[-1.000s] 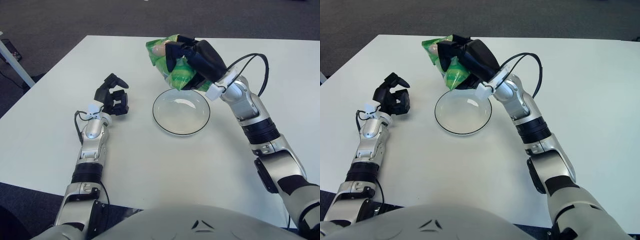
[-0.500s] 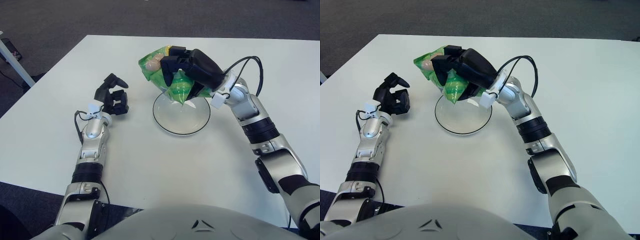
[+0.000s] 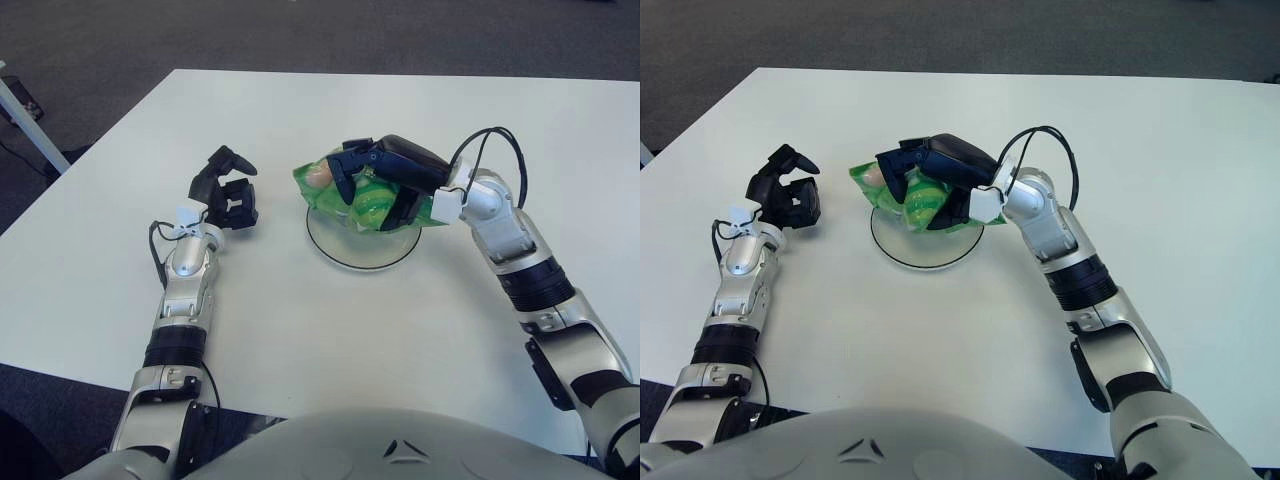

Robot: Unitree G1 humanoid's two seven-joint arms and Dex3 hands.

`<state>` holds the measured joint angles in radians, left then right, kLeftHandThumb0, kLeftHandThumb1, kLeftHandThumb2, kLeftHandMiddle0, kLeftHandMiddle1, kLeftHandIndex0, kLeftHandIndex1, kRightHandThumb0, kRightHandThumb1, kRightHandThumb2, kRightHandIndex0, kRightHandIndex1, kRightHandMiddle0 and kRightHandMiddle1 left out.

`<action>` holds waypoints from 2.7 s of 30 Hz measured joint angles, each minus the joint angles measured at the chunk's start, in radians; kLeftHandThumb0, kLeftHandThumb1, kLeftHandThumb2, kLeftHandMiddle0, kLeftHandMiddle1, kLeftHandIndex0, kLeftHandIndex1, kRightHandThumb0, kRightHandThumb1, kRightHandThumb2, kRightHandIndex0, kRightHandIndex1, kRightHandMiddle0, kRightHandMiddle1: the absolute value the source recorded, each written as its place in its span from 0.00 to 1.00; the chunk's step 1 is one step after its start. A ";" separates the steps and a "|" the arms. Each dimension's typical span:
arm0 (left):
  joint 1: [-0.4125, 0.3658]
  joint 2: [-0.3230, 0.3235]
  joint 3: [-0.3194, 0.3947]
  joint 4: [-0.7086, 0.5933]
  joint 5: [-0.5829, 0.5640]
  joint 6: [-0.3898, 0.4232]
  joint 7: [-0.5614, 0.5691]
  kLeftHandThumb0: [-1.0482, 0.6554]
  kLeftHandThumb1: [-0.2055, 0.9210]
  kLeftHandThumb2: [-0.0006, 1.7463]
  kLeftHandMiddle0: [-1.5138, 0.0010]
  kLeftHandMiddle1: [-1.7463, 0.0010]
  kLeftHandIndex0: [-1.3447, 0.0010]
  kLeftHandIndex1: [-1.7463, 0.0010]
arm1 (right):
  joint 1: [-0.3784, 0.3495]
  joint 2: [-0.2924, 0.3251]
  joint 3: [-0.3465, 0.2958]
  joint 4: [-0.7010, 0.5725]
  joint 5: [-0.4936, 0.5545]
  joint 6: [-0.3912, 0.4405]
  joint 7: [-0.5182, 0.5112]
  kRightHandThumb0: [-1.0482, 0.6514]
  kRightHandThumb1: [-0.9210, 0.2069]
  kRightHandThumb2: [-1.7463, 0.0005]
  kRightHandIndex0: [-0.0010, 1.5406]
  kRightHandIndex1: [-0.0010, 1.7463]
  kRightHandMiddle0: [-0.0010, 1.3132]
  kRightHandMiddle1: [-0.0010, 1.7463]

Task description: Put the snack into the plate.

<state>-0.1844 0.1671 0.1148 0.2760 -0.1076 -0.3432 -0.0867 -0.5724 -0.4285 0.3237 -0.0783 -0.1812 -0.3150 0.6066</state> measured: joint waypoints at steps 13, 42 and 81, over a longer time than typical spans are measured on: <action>0.002 0.000 0.000 -0.004 0.000 0.010 0.011 0.34 0.50 0.72 0.20 0.00 0.57 0.00 | -0.024 -0.083 0.017 -0.012 0.063 0.033 0.235 0.38 0.50 0.44 0.02 0.63 0.06 0.75; 0.003 0.000 -0.002 -0.004 -0.004 -0.004 0.005 0.35 0.53 0.70 0.20 0.00 0.59 0.00 | -0.196 -0.162 0.042 0.186 0.197 -0.072 0.613 0.10 0.30 0.70 0.00 0.00 0.00 0.24; -0.001 -0.001 -0.005 0.002 -0.003 0.000 0.006 0.34 0.51 0.71 0.21 0.00 0.58 0.00 | -0.562 -0.180 -0.168 0.841 0.332 -0.133 0.812 0.00 0.06 0.85 0.00 0.00 0.00 0.00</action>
<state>-0.1849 0.1666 0.1094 0.2782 -0.1109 -0.3432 -0.0810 -1.1341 -0.6090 0.1559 0.7630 0.1506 -0.4477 1.4181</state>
